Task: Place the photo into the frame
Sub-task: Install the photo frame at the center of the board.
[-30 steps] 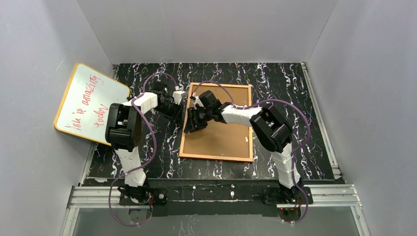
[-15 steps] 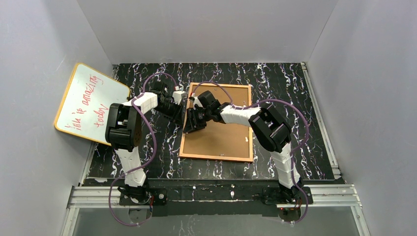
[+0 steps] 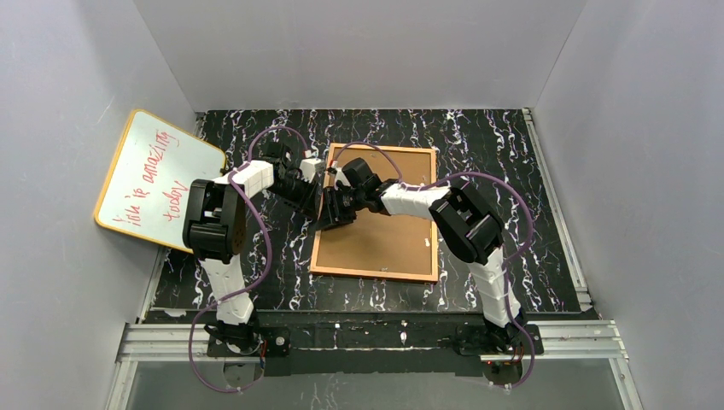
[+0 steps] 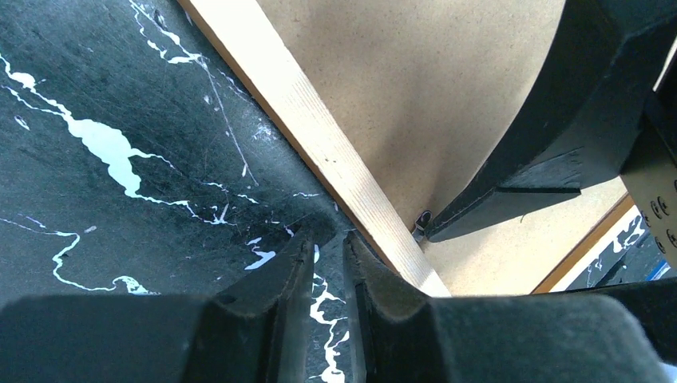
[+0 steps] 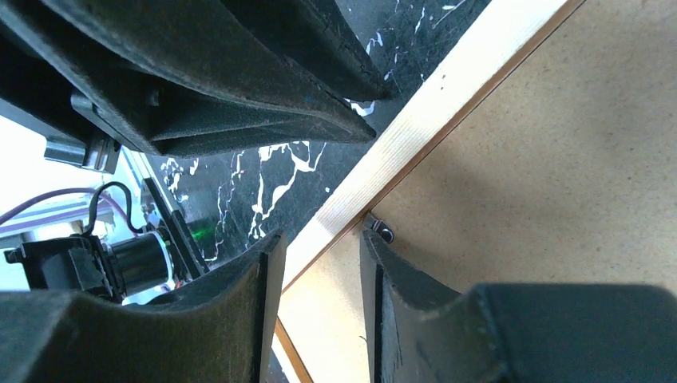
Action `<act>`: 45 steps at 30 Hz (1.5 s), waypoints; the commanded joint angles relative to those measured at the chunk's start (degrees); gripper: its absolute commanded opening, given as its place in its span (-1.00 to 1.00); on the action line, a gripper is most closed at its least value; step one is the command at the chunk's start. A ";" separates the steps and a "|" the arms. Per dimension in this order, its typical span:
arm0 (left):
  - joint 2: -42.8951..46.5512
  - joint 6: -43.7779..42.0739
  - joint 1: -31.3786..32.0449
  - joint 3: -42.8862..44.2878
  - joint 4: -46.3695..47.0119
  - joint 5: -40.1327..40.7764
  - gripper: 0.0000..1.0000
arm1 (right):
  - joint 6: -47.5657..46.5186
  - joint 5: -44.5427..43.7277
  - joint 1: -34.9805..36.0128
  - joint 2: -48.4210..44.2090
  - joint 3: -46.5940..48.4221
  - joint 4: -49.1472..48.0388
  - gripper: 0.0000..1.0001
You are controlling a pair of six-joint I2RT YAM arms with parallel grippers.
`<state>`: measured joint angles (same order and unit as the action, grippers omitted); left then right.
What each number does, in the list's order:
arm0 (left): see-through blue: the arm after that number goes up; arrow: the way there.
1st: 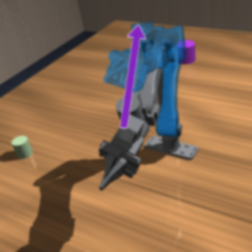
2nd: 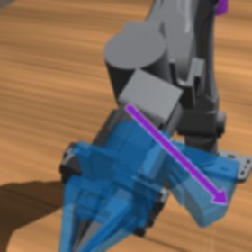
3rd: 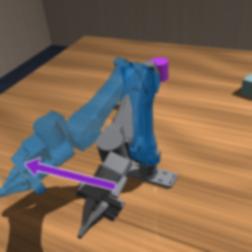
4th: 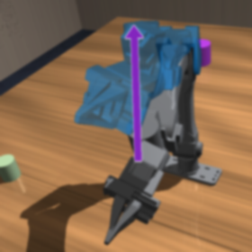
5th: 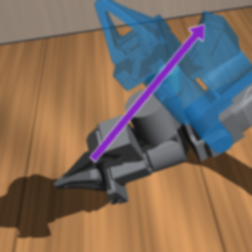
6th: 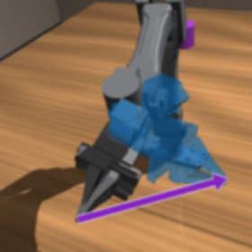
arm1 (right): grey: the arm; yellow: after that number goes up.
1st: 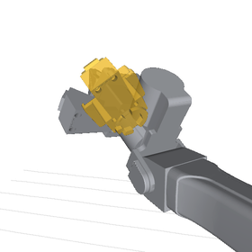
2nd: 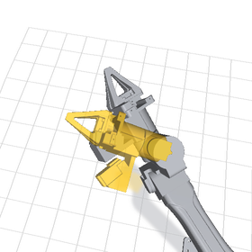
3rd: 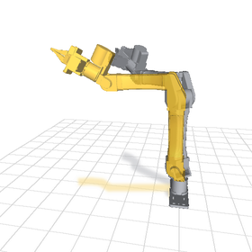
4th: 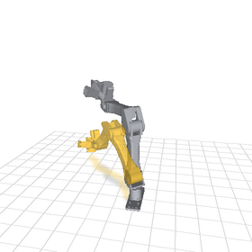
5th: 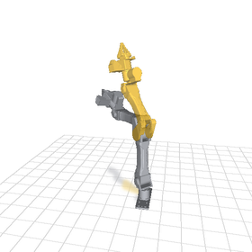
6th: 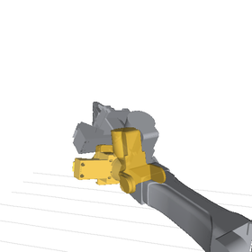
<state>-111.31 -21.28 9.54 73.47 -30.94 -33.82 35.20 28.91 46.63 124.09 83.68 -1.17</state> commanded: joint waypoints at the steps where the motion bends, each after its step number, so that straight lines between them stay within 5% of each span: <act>1: 1.77 -1.35 0.17 -0.92 -2.04 -0.71 -0.63 | -0.46 -1.32 0.63 1.50 1.57 -0.81 -0.05; 14: -0.84 1.75 0.04 3.33 -1.61 -1.92 -0.65 | -1.28 0.59 -7.45 -8.50 0.96 -1.51 0.23; 24: -2.52 3.25 1.14 3.01 0.21 -3.29 -0.68 | -3.92 0.22 -16.11 -1.24 7.64 0.63 0.21; 45: -2.55 3.88 3.15 1.31 1.90 -3.31 -0.71 | -0.81 1.97 -15.32 14.73 24.47 2.49 0.14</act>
<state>-113.71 -17.72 12.10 75.48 -28.64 -35.31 34.11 30.33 30.37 136.70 104.16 1.52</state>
